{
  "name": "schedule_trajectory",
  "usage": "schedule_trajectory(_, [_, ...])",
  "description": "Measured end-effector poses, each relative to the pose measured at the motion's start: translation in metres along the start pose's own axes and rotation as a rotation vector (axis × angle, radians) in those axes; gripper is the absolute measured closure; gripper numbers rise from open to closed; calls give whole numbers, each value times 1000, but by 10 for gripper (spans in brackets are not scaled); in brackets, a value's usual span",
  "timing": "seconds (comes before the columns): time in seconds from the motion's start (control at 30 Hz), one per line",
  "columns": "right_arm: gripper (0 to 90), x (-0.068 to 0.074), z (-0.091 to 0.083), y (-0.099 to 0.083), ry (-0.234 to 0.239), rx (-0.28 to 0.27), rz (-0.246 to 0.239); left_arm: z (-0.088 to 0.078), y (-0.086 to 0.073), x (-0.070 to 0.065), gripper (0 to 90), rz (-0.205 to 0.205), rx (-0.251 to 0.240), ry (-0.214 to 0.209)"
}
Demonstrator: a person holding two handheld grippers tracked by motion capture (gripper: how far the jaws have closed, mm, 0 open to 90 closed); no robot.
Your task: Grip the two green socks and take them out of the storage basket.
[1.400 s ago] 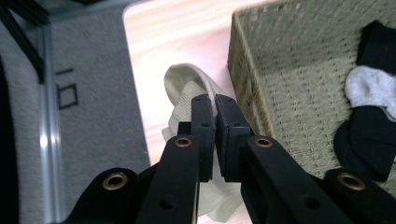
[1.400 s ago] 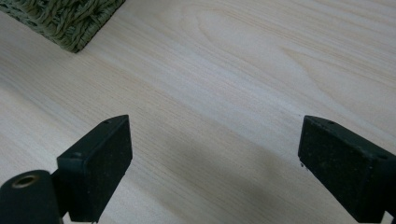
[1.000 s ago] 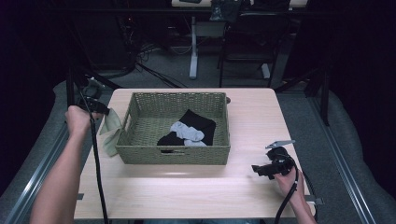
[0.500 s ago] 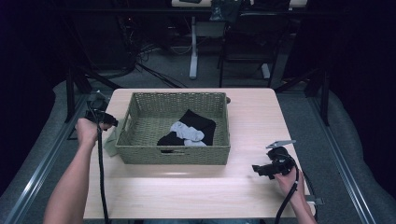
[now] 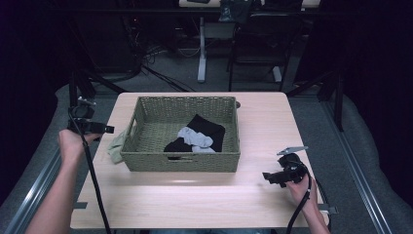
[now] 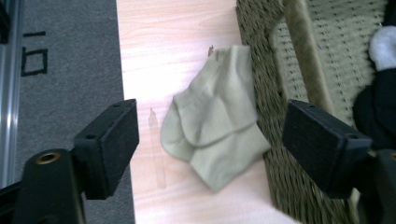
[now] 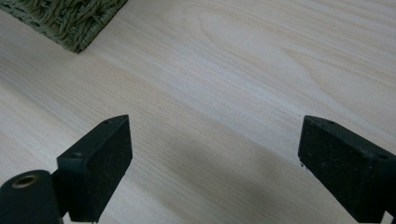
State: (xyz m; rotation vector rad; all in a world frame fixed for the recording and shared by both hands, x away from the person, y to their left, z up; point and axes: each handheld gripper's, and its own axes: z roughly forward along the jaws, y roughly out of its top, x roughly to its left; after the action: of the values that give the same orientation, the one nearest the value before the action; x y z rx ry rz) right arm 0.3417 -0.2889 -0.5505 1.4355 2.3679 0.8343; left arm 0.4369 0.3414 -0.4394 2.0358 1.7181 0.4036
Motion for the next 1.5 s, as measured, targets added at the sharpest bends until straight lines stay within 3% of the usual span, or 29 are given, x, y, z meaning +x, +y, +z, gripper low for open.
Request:
schedule_trajectory(0.3, [91,1,0,0,4,0,-3,-23,-38,-14,157,71,-27,5])
schedule_trajectory(0.53, [91,1,0,0,3,1,-2,-26,-75,-27,147,93,-37,-7])
schedule_trajectory(0.7, [91,1,0,0,4,0,-4,-26,-92,-33,133,97,-44,-6])
schedule_trajectory(1.13, [91,2,1,0,5,1,-3,-5,-146,-48,80,101,-2,2])
schedule_trajectory(1.3, [91,2,1,0,1,7,-9,5,-163,-49,64,79,10,2])
schedule_trajectory(1.4, [91,2,1,0,5,8,-8,12,-172,-48,60,36,-8,-11])
schedule_trajectory(1.5, [91,1,2,0,2,5,-6,17,-177,-49,45,42,9,-14])
